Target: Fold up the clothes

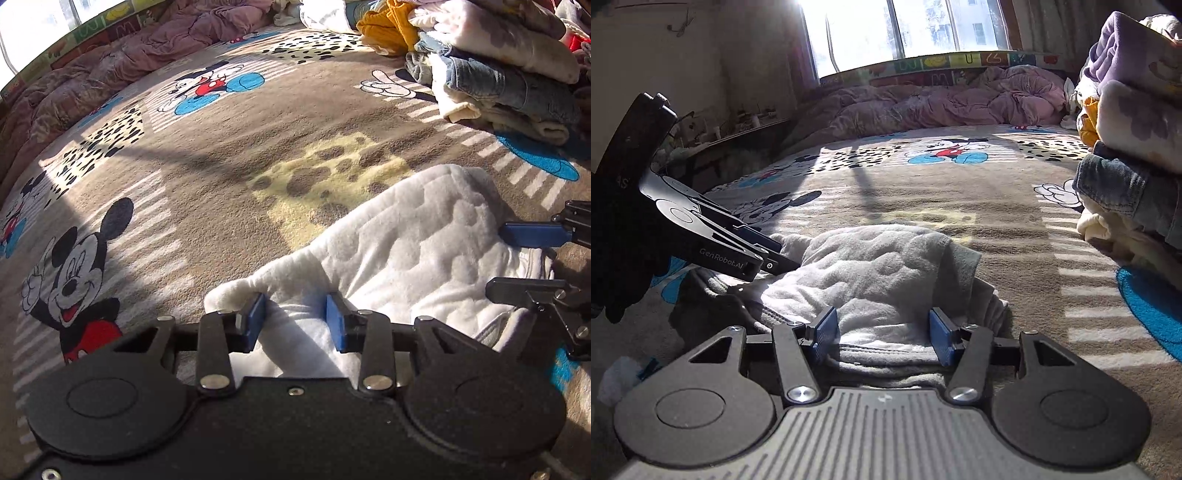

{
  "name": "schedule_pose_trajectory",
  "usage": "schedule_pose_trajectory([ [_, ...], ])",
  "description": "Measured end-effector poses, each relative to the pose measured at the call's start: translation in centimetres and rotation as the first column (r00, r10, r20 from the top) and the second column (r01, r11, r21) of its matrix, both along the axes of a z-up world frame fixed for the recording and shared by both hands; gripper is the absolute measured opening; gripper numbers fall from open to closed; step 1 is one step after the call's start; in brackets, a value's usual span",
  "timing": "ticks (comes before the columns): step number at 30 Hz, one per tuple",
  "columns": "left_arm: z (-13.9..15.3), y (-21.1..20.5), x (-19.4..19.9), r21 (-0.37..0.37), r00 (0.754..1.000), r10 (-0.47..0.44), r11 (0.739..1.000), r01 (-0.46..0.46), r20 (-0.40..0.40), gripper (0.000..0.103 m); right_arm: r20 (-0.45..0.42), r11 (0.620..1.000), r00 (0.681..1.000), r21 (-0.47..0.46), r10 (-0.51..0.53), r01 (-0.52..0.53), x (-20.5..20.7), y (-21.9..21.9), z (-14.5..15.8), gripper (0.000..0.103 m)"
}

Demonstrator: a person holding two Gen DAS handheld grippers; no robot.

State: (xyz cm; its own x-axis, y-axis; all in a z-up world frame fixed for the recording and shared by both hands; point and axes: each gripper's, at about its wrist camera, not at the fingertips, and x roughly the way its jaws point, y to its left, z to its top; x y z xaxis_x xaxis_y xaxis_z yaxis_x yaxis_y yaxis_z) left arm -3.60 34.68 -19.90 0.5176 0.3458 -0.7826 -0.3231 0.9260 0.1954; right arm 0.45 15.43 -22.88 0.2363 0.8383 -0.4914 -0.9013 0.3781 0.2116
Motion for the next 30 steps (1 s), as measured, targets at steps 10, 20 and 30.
schedule_pose_trajectory([
  [10, 4.8, 1.4, -3.7, -0.122, 0.989, 0.057, 0.992, -0.041, 0.134, 0.052, -0.315, 0.969, 0.933, 0.11, -0.177, 0.221, 3.6, -6.0, -0.5, 0.081],
  [20, 1.9, 4.3, -4.6, -0.342, 0.97, 0.24, 0.915, -0.215, 0.031, 0.055, -0.652, 0.949, 0.747, 0.136, -0.131, 0.285, 6.2, -6.1, -3.2, 0.084],
  [30, 0.5, 5.2, -4.9, -0.432, 0.962, 0.274, 0.865, -0.254, -0.017, 0.062, -0.628, 0.949, 0.761, 0.11, -0.164, 0.296, 6.2, -3.5, -3.3, 0.063],
])
